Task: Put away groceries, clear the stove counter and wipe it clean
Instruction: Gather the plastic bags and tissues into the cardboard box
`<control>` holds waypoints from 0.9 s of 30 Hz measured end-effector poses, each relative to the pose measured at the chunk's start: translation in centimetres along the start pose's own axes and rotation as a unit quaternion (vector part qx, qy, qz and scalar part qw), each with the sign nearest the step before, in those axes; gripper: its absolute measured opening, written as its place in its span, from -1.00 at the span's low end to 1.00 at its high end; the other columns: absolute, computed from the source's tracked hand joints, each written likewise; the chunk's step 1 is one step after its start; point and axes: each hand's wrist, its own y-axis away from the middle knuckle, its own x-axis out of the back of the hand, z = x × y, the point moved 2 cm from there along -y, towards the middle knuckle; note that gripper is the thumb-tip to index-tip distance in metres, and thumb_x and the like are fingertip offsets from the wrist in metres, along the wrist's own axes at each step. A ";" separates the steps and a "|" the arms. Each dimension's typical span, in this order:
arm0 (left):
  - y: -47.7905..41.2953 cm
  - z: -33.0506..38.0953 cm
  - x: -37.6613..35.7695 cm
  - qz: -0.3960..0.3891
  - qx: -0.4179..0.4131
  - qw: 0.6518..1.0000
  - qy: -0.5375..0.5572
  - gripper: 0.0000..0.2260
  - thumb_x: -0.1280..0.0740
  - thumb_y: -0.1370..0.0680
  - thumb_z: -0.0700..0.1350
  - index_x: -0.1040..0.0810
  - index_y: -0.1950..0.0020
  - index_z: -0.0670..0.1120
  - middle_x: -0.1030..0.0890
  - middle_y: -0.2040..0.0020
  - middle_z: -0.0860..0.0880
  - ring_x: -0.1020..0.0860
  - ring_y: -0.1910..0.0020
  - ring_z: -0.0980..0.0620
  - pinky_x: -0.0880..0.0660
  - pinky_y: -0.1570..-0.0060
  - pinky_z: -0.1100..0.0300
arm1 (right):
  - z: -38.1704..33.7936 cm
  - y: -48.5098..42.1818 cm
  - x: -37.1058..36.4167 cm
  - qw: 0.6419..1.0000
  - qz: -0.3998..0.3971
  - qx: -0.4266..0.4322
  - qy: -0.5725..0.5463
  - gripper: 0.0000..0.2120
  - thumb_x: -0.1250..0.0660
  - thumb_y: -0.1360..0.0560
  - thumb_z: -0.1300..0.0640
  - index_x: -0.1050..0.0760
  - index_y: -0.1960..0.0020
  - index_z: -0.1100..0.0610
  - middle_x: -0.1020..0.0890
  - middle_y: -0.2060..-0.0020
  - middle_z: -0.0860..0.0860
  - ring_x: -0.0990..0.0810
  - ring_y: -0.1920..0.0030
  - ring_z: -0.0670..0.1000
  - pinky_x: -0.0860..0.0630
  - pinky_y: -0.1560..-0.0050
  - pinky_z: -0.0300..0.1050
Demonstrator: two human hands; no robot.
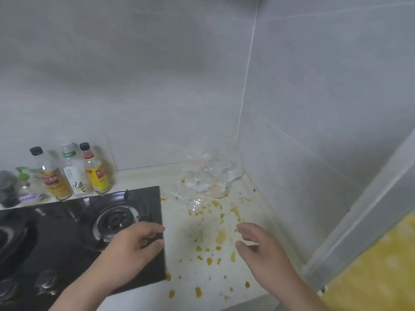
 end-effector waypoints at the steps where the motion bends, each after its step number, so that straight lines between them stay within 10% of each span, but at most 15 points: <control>1: -0.6 -0.1 -0.2 0.000 0.008 1.000 -0.002 -0.79 -0.41 -0.48 -0.14 -0.58 -0.06 0.11 -0.60 0.00 0.20 -0.44 -0.06 0.50 -0.36 0.09 0.63 | 0.2 -0.8 0.2 1.000 -0.003 -0.003 0.001 -0.74 -0.35 -0.51 0.05 -0.44 -0.04 -0.32 -0.54 -0.10 -0.30 -0.52 -0.09 -0.29 -0.44 -0.05 -0.35; 7: -5.1 -1.2 -1.0 -0.008 0.023 1.000 -0.017 -0.80 -0.40 -0.49 -0.12 -0.55 -0.03 0.16 -0.60 -0.01 0.18 -0.44 -0.07 0.49 -0.38 0.09 0.60 | 1.6 -5.8 1.0 1.000 0.003 -0.017 0.008 -0.75 -0.36 -0.39 -0.12 -0.49 -0.01 -0.42 -0.58 -0.10 -0.24 -0.57 -0.03 -0.29 -0.53 -0.15 -0.09; 17: -15.4 -5.8 -3.2 -0.038 0.064 0.997 0.019 -0.80 -0.42 -0.47 -0.11 -0.57 0.03 0.20 -0.62 -0.01 0.17 -0.57 -0.02 0.25 -0.47 -0.06 0.32 | 2.0 -15.5 1.1 0.995 -0.037 -0.042 0.078 -0.74 -0.34 -0.53 0.06 -0.45 -0.11 -0.26 -0.50 -0.01 -0.36 -0.52 -0.12 -0.26 -0.45 -0.06 -0.32; 27: -26.4 -12.4 -9.6 -0.051 0.093 0.994 0.022 -0.73 -0.41 -0.47 -0.13 -0.50 0.00 0.25 -0.55 -0.08 0.24 -0.52 -0.04 0.30 -0.39 0.05 0.46 | 6.2 -26.9 -1.8 0.989 -0.057 -0.032 0.135 -0.61 -0.32 -0.53 0.06 -0.38 -0.28 -0.27 -0.32 0.03 -0.46 -0.49 -0.12 -0.20 -0.46 -0.07 -0.27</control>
